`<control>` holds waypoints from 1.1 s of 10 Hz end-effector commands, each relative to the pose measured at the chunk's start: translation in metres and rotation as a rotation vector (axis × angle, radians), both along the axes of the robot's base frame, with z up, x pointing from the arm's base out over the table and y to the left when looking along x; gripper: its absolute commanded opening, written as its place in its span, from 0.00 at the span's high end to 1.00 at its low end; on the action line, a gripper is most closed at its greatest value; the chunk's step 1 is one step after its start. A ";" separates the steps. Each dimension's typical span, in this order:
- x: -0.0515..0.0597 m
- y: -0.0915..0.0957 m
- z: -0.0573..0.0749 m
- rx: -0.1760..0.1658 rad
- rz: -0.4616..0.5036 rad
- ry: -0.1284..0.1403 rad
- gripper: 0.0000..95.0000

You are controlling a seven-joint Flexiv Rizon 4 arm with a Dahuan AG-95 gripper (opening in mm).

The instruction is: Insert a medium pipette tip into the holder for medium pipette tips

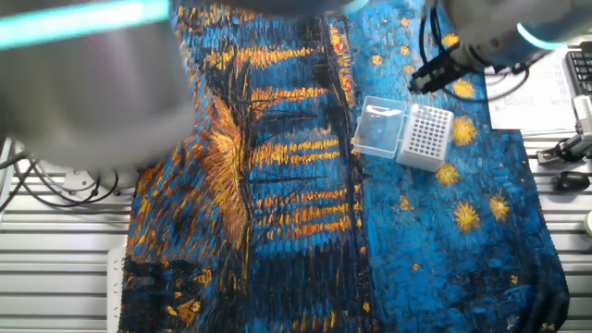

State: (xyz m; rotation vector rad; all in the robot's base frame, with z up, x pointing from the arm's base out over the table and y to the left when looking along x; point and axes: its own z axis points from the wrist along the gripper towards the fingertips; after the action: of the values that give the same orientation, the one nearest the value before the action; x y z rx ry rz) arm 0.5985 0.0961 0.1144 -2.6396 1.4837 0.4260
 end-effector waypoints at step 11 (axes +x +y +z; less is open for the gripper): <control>-0.016 0.021 -0.023 -0.201 0.083 -0.030 1.00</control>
State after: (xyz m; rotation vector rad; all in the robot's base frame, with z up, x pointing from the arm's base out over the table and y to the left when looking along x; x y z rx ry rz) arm 0.5837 0.1178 0.0919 -2.8510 1.4868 0.2605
